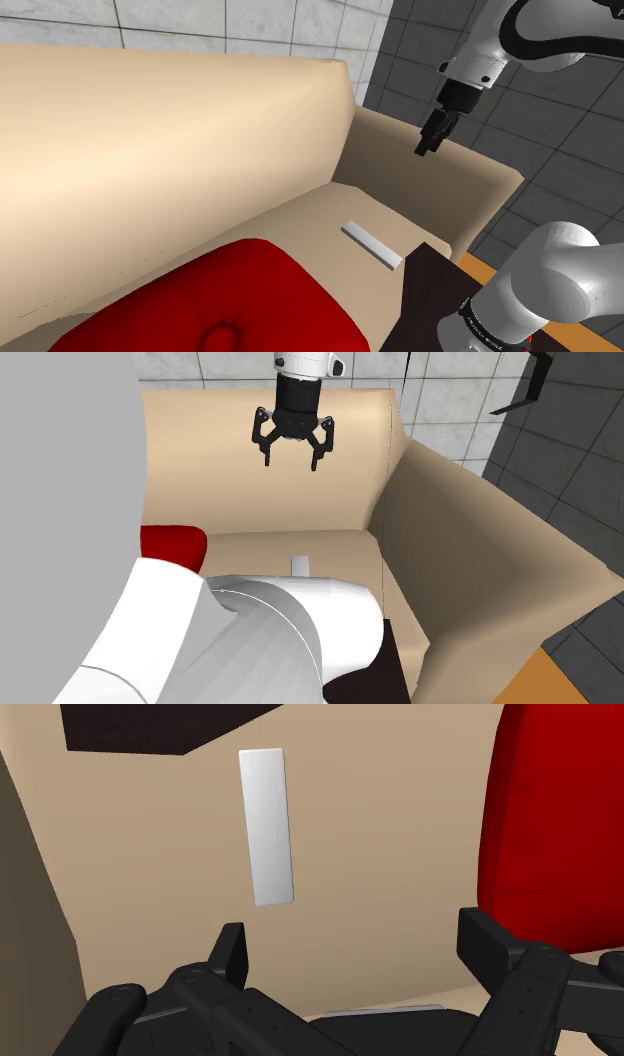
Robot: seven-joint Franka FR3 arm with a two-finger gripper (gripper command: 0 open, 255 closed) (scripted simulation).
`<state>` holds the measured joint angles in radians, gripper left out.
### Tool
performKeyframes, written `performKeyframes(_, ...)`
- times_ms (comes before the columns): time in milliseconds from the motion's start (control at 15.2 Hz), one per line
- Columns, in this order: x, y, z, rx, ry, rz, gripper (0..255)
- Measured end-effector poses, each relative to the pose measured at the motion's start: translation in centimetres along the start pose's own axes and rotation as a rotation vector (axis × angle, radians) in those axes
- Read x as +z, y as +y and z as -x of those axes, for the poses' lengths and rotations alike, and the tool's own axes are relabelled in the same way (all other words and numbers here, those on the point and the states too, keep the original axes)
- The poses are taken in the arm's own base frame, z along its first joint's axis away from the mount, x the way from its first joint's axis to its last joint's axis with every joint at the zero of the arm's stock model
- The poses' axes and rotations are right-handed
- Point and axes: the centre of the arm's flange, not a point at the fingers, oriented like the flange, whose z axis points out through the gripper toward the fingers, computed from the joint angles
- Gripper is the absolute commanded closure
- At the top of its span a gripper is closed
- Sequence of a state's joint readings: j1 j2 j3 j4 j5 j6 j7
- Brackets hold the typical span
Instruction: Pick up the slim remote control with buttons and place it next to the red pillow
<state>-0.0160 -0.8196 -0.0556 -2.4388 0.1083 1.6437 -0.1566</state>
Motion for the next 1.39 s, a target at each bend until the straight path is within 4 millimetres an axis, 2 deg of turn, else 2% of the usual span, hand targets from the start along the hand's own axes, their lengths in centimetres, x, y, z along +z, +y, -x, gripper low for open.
performKeyframes(66, 0.0, 0.0, 0.0, 0.0, 0.0, 0.0, 0)
performKeyframes(198, 1.5, 0.1, -0.2, 0.001, -0.004, 0.008, 0)
performKeyframes(924, 15.8, 0.7, -1.7, 0.005, -0.034, 0.082, 0)
performKeyframes(1386, 24.8, 2.0, -2.4, 0.007, -0.054, 0.132, 0)
